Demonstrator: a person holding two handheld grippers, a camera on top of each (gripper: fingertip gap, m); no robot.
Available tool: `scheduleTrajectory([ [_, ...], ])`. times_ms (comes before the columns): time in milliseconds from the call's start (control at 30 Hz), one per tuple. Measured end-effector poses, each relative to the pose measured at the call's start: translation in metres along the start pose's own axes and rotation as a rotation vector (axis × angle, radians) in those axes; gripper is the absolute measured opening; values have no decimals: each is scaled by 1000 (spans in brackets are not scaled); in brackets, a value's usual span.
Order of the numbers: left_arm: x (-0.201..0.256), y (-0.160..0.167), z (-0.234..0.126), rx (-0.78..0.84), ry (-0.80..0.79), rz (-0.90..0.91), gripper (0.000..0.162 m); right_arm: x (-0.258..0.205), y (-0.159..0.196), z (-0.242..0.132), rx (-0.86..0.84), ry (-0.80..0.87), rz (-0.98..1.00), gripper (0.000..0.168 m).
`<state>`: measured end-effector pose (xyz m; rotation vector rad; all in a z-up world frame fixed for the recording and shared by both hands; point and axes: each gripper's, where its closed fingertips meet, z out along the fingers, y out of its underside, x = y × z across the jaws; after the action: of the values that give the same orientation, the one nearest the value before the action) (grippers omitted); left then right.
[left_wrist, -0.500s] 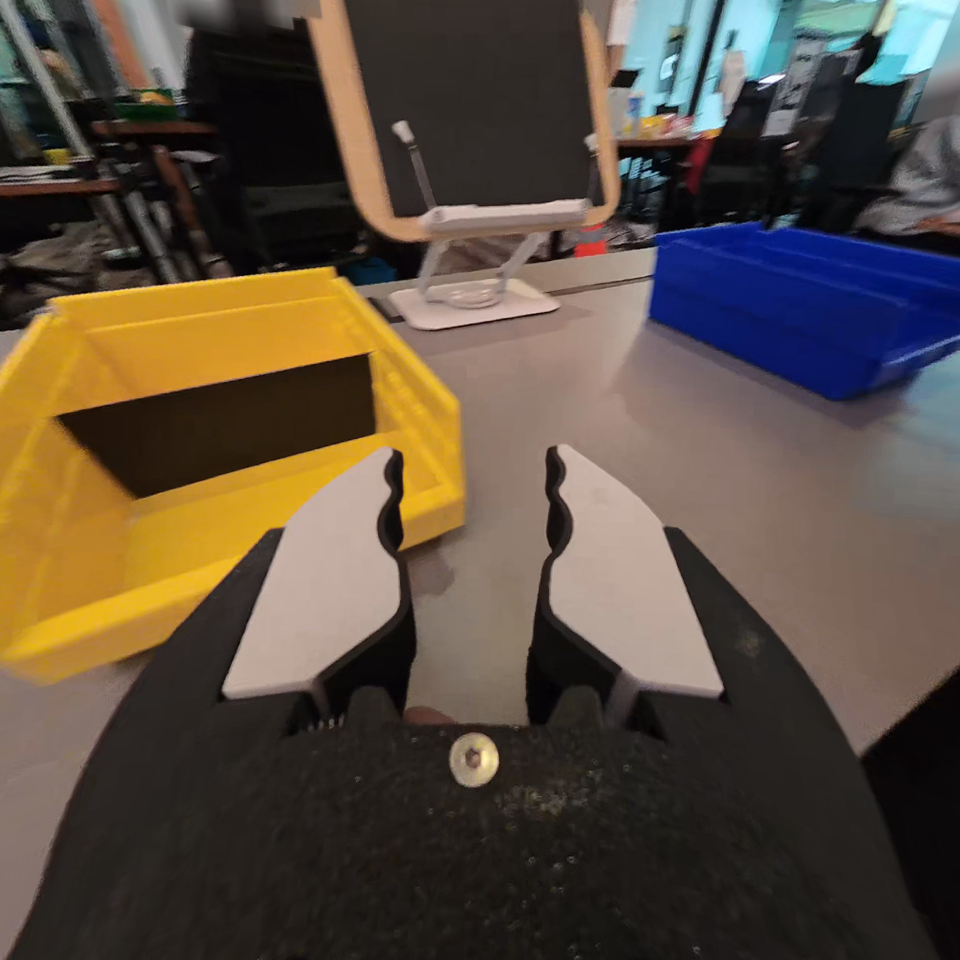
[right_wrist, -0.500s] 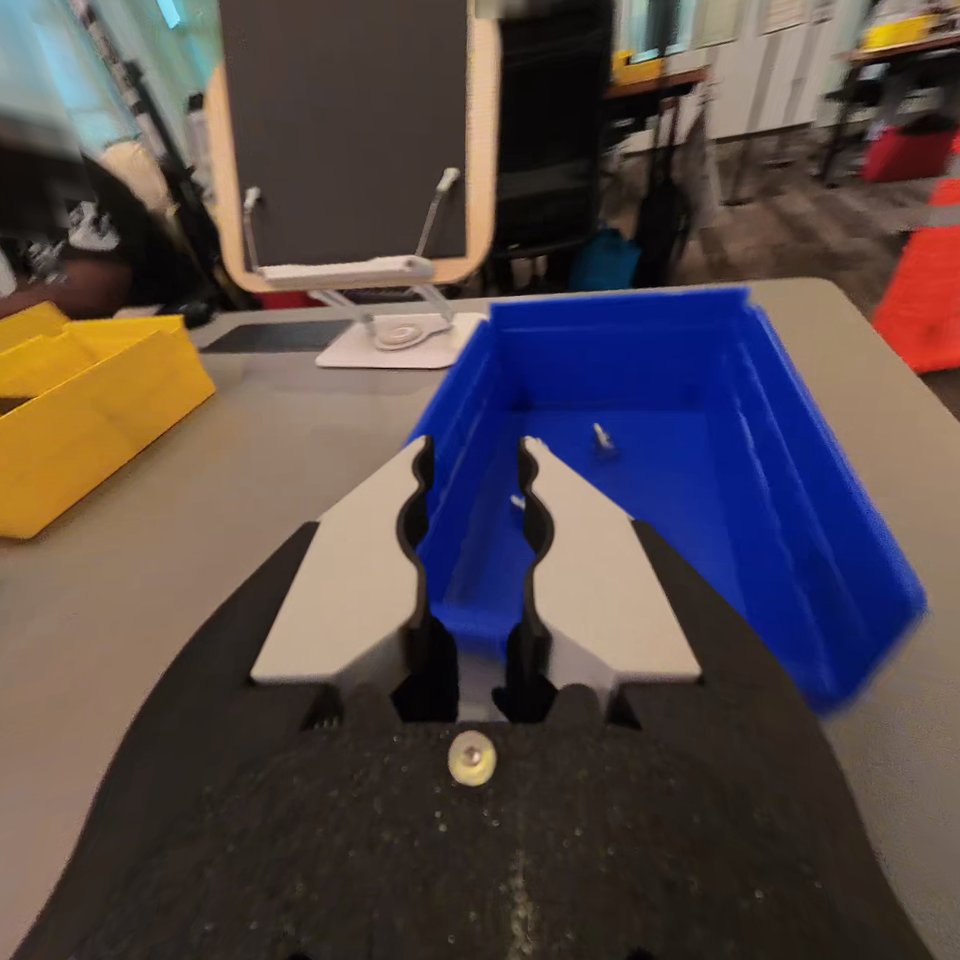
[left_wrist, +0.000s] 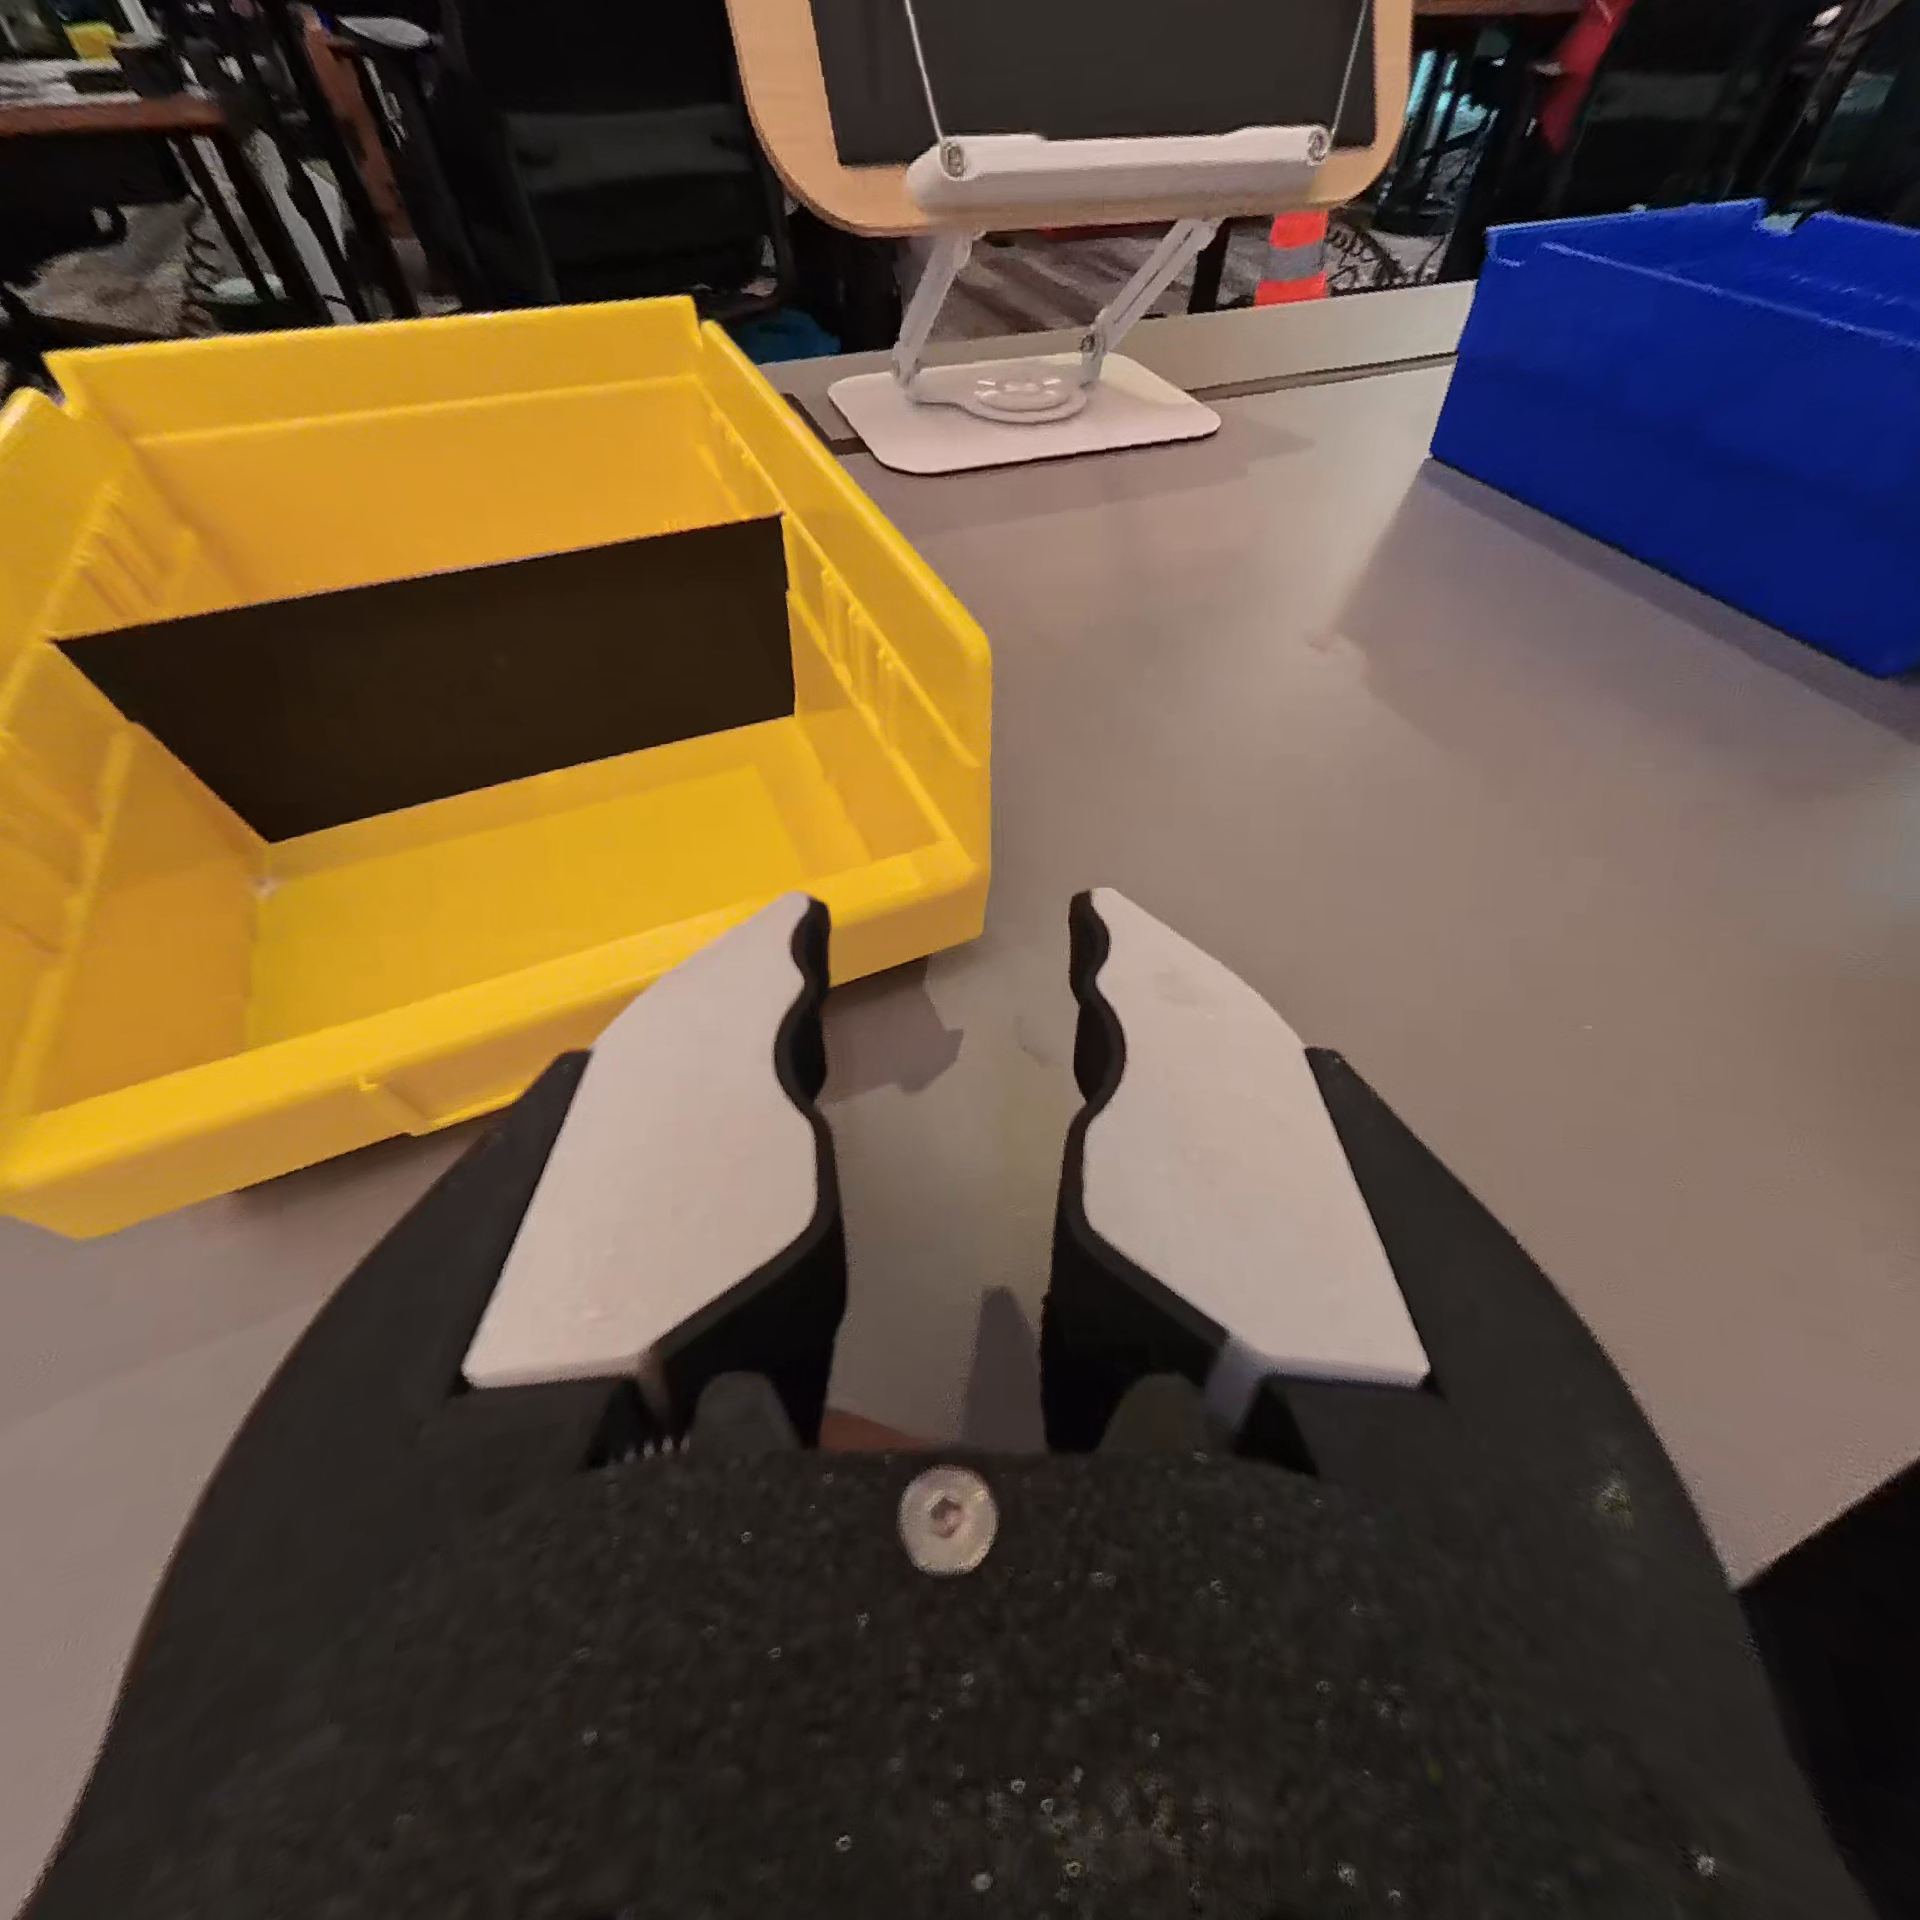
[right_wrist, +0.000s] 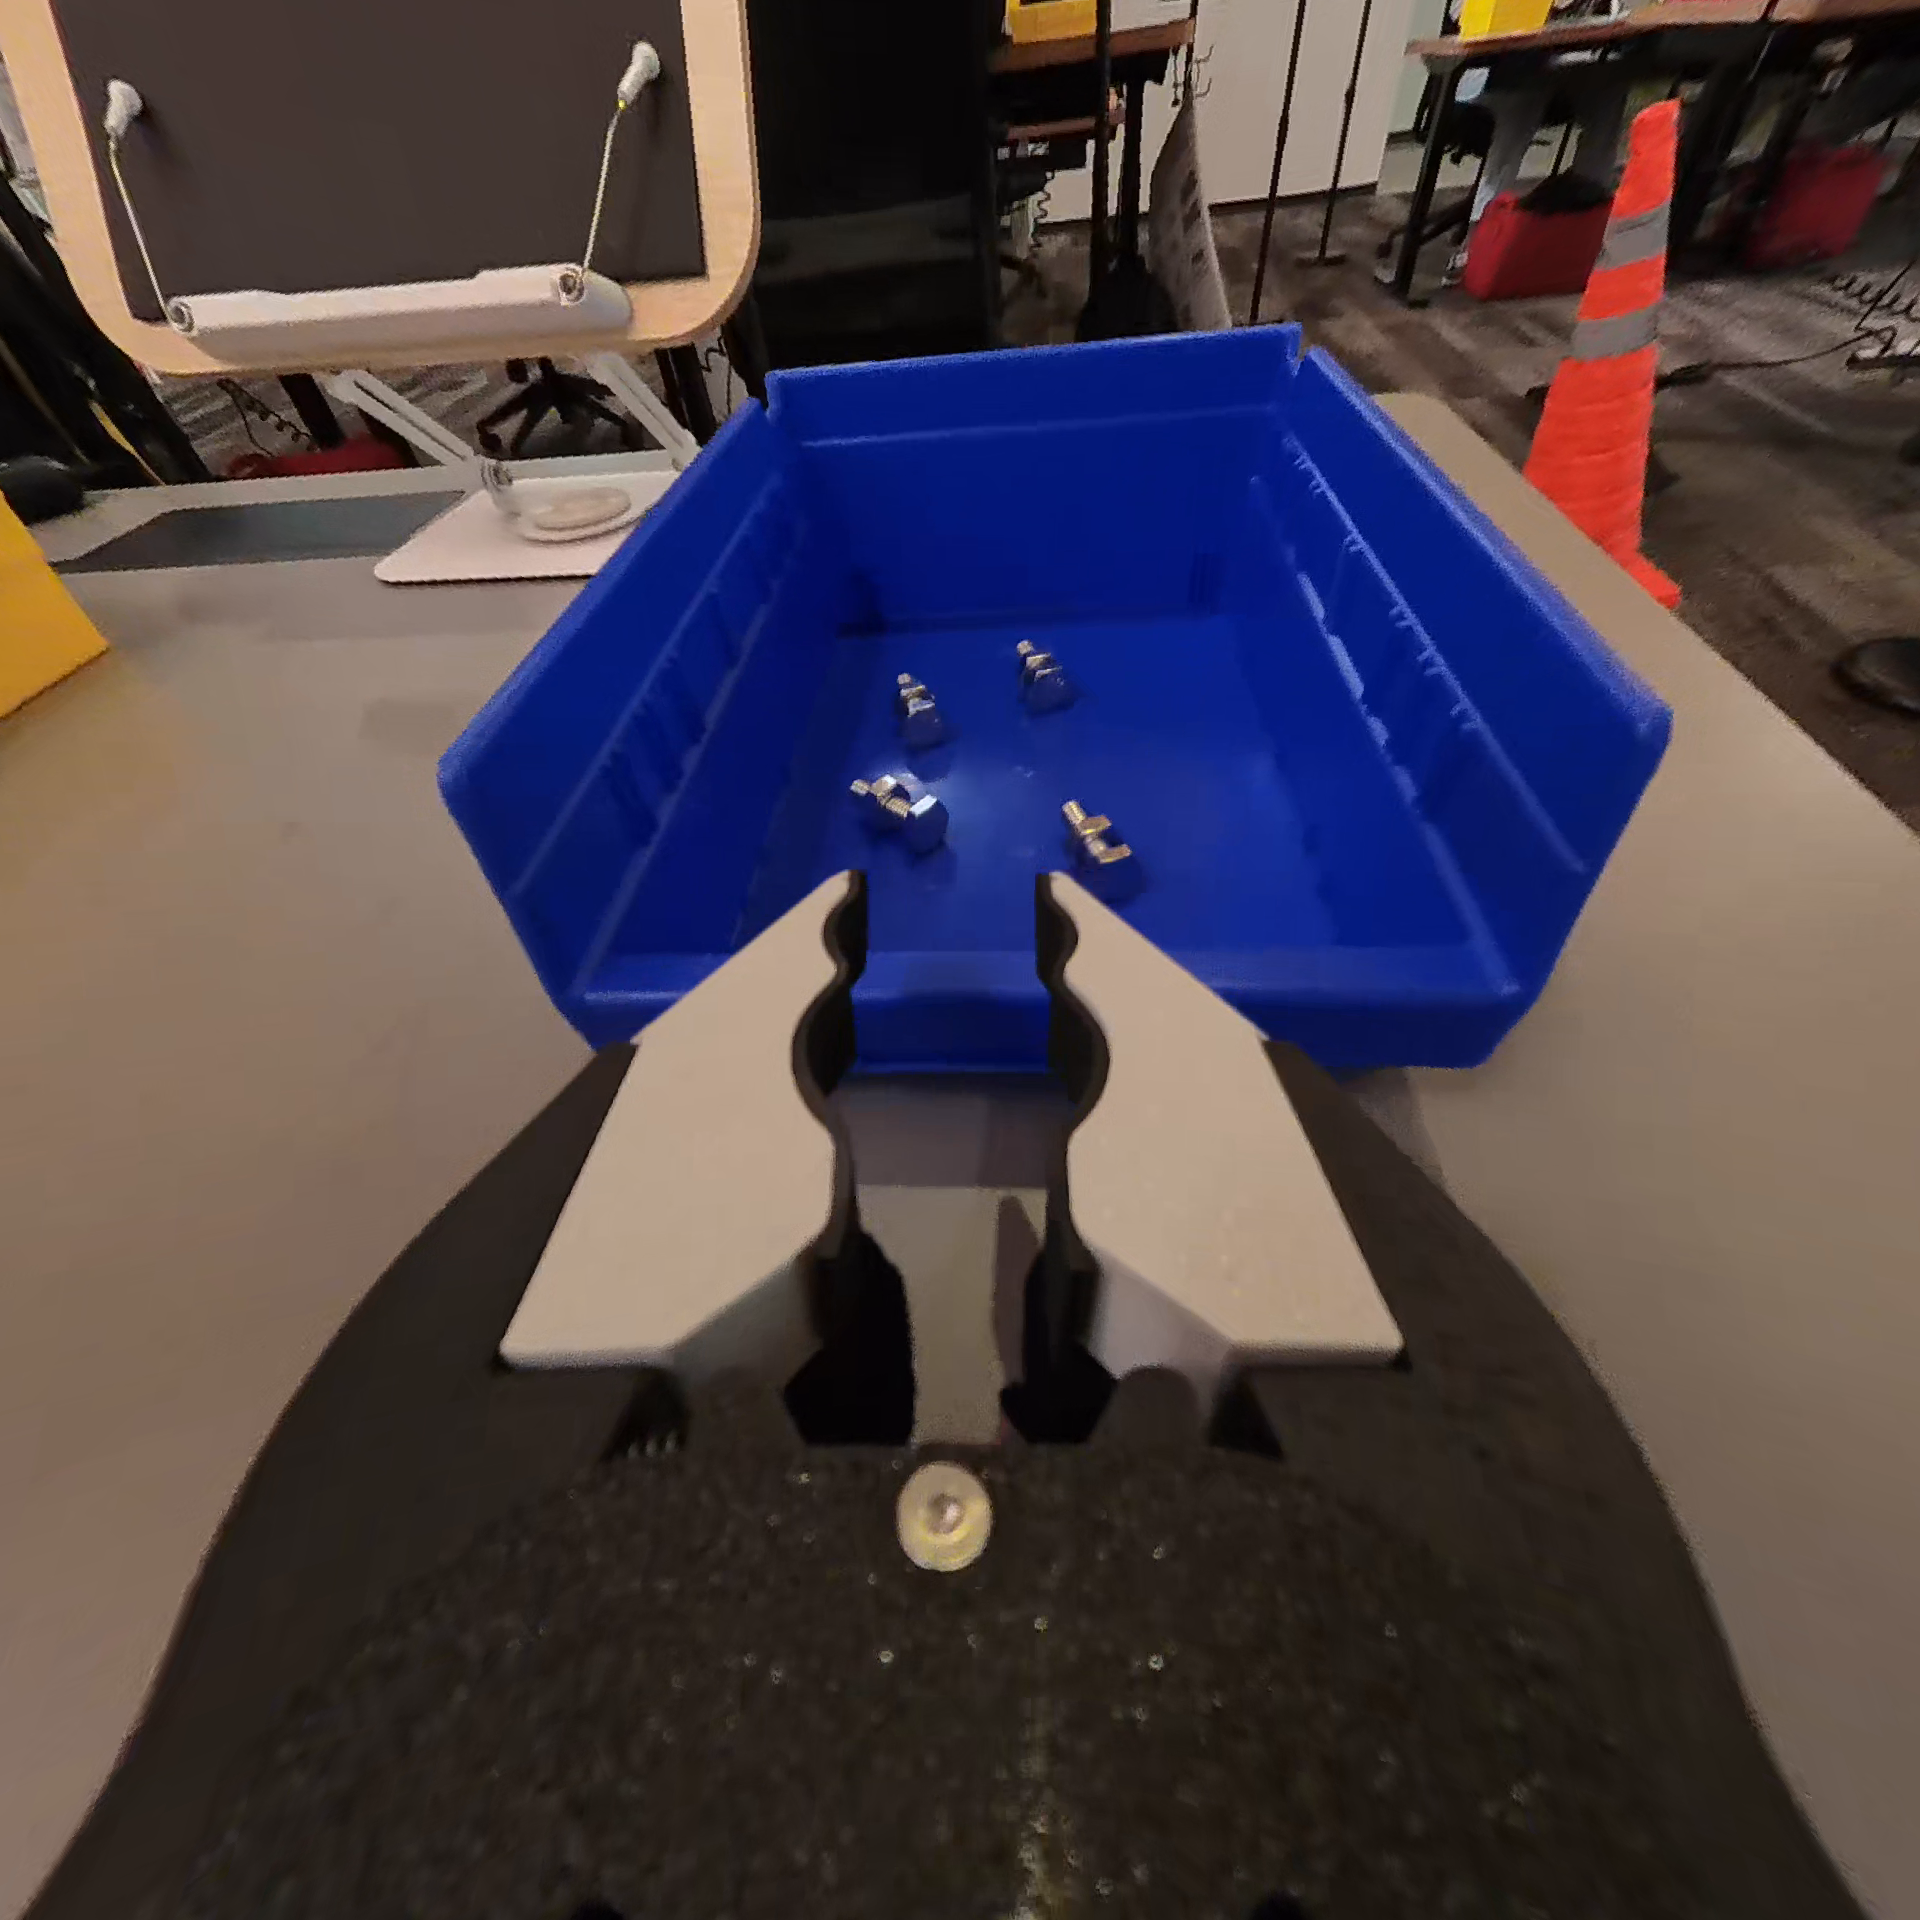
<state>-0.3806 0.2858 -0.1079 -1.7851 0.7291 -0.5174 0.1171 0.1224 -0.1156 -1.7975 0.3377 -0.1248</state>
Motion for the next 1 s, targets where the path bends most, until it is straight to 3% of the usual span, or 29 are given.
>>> scheduleTrajectory([
  [267, -1, 4, 3, -7, 32, -65, 54, -10, 0, -1, -1, -59, 14, 41],
  [467, 7, 2, 1, -20, 84, -119, 56, -78, 3, 6, -6, -280, -83, 63],
  [567, 12, 6, 3, -39, 95, -89, 57, -94, 11, 22, -32, -218, -73, 90],
  [700, 29, 4, 8, -19, 140, -46, 65, -135, 13, 32, -60, -282, -66, 98],
  [767, 41, 5, 13, -21, 161, -4, 71, -160, 15, 32, -68, -325, -65, 132],
  [800, 47, 6, 16, -24, 158, 26, 72, -172, 18, 30, -85, -356, -94, 138],
  [900, 71, 3, 24, 0, 167, 142, 71, -198, 23, 20, -96, -432, -196, 121],
  [967, 95, -3, 29, 49, 208, 196, 65, -208, 7, 5, 14, -464, -210, 101],
  [1000, 111, -6, 32, 71, 245, 204, 64, -205, -3, -1, 70, -440, -217, 101],
])
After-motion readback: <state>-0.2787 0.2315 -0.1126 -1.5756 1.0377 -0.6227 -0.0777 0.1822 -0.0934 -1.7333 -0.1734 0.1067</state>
